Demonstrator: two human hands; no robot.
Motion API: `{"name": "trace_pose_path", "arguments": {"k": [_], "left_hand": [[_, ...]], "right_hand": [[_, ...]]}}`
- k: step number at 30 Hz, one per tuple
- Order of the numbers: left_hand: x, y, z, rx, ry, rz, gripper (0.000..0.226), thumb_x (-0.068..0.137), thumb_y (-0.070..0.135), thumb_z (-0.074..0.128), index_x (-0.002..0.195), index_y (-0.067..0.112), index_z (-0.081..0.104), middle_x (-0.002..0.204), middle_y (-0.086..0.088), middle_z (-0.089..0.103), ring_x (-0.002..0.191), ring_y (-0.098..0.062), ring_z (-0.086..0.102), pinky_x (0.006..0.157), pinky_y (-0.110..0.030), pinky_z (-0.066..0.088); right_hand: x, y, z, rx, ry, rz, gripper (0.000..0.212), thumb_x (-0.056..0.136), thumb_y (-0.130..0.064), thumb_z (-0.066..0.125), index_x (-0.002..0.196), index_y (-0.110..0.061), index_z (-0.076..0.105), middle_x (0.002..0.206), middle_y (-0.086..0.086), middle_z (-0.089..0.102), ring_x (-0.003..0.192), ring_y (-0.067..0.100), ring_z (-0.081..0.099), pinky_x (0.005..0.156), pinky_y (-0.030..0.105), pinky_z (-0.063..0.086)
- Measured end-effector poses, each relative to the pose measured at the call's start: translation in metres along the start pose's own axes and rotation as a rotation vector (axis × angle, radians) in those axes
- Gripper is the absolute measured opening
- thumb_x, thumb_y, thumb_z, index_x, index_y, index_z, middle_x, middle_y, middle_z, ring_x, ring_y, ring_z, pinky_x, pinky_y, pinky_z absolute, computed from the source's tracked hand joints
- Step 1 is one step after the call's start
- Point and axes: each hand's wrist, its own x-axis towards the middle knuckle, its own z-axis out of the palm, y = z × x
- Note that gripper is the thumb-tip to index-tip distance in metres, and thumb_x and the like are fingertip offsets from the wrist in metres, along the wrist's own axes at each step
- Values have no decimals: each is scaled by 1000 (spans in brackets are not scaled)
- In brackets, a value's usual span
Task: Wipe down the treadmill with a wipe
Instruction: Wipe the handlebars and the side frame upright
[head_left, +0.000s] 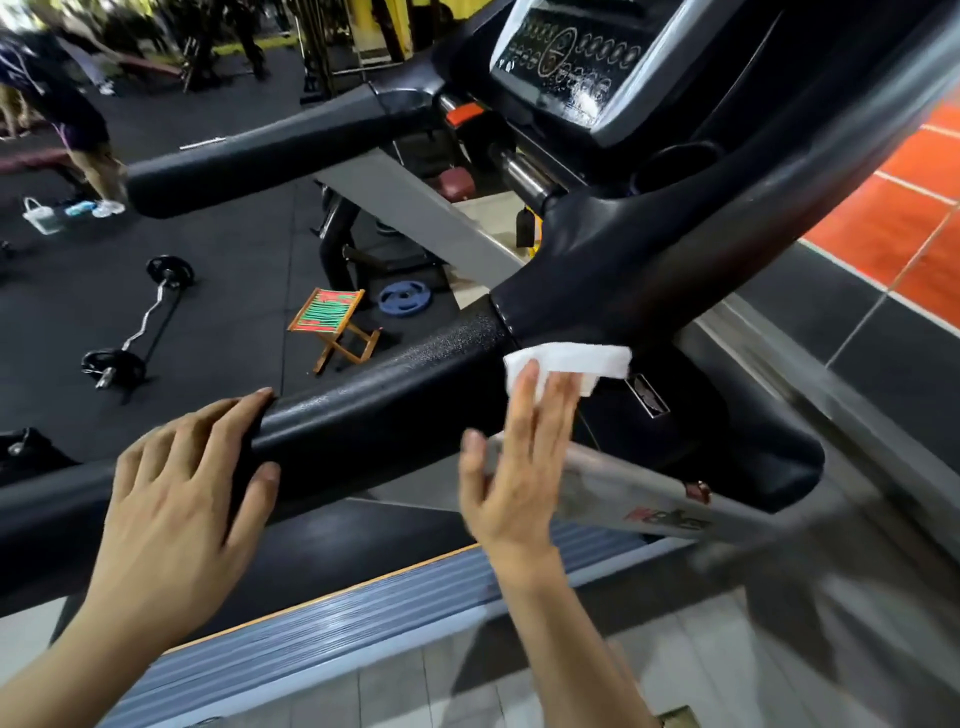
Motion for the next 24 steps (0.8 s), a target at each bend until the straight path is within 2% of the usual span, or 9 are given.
{"name": "trace_pose_path", "arguments": {"k": [3,5,7,11,14,17,19,22,24], "left_hand": [[-2,1,0,2,3,-5,60,97,43,36,153,21,42,142,-8,53,126,-40,48,108,-54,33],[-3,0,0,3,-2,7,60,97,44,36,153,21,41,141,-8,53,126,-39,48,108,-53,34],[-3,-1,0,6,-9,8,60,98,44,35,153,22,41,141,-6,52,127,-37,48,109,-52,34],[-2,-2,0,21,2,31,59,99,44,35,153,20,41,141,-7,53,126,-37,48,108,-51,34],[-2,-2,0,21,-16,54,59,99,43,38,154,21,39,143,-3,52,129,-31,47,109,-48,34],[-2,-9,-3,11,-23,99,61,99,43,40,156,21,38,145,-1,51,131,-28,48,111,-44,34],[0,-16,-5,6,-33,149,62,99,44,39,157,20,37,148,0,50,134,-26,48,114,-42,33],[-3,-34,-8,24,-23,218,63,98,44,43,157,20,39,154,0,48,139,-25,49,116,-41,35],[-13,-55,-11,53,4,199,62,96,42,45,154,21,44,152,-2,51,137,-28,52,113,-47,38]], "right_hand": [[-30,-36,18,41,-112,-162,70,99,-39,48,160,-17,21,153,17,40,148,32,28,123,52,22],[-36,-30,18,12,-141,-298,67,97,-36,53,158,-21,29,143,9,44,140,26,35,122,44,26],[-26,-9,13,-42,-117,-341,65,96,-30,54,156,-24,30,139,6,46,139,24,35,122,42,28],[-14,2,9,-36,-5,-87,61,105,-30,40,161,-17,18,157,18,35,153,33,22,122,52,25],[-27,-32,15,84,-55,36,65,103,-32,43,160,-11,18,163,18,24,153,41,16,122,58,22],[-40,-55,15,59,-179,-207,65,99,-32,51,158,-17,29,161,9,32,153,28,24,123,50,23],[-18,-51,6,12,-182,-304,56,99,-29,50,153,-17,40,159,6,38,150,24,31,122,47,24],[46,-39,-15,-163,-78,-242,43,102,-23,46,142,-11,56,151,13,50,144,30,42,123,48,21],[88,-36,-27,-319,-61,-153,34,103,-21,45,127,-10,67,134,13,63,134,32,52,124,48,22]]}}
